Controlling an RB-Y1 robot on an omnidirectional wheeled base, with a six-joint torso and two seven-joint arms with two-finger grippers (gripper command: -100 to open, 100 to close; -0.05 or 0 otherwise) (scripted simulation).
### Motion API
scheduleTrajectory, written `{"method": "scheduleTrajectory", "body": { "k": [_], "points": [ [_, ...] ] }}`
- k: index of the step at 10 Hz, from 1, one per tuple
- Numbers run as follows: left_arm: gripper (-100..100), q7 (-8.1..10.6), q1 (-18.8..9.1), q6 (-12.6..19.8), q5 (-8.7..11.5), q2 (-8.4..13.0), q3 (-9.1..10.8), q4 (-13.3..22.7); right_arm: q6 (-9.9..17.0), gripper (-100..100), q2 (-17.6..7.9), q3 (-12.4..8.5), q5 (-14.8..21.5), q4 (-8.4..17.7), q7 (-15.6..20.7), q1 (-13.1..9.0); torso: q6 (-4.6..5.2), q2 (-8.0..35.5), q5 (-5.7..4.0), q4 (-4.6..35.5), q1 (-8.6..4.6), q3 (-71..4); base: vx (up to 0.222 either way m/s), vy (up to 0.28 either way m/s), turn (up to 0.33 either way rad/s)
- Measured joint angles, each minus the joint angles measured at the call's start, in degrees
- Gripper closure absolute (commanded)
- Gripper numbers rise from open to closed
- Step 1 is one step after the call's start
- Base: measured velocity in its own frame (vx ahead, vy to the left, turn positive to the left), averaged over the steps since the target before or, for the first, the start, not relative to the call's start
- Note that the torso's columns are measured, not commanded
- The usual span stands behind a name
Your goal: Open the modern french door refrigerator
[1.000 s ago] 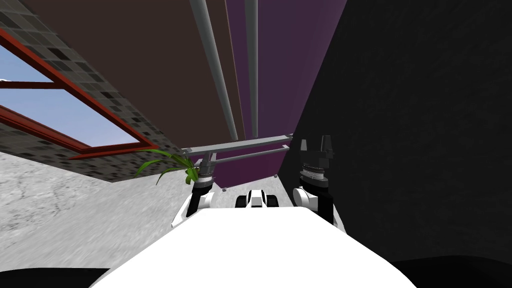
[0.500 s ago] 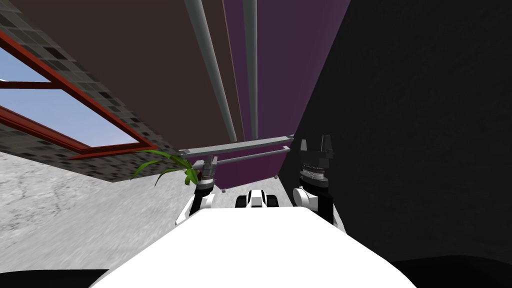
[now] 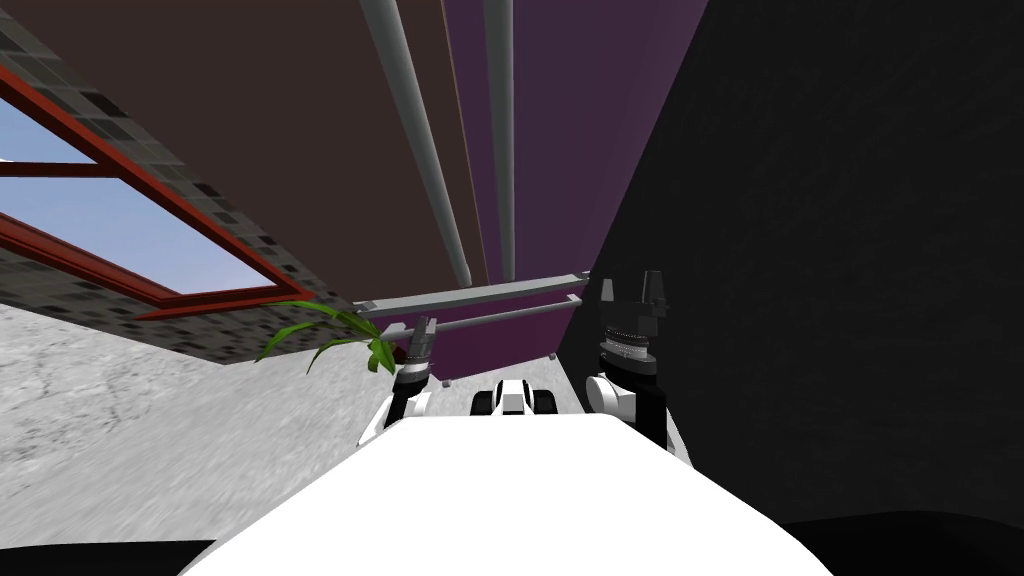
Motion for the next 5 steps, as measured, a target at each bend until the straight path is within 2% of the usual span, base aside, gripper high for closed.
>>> {"method": "scheduleTrajectory", "body": {
  "k": [5],
  "points": [
    [-100,-0.30,-1.45,-5.13,0.13,-0.22,0.35,8.33,0.00,0,0.00,0.00,0.00,0.00,0.00,0.00,0.00,-0.01,0.00,0.00,-0.02,0.00,0.039,-0.013,0.014]
  ]
}}
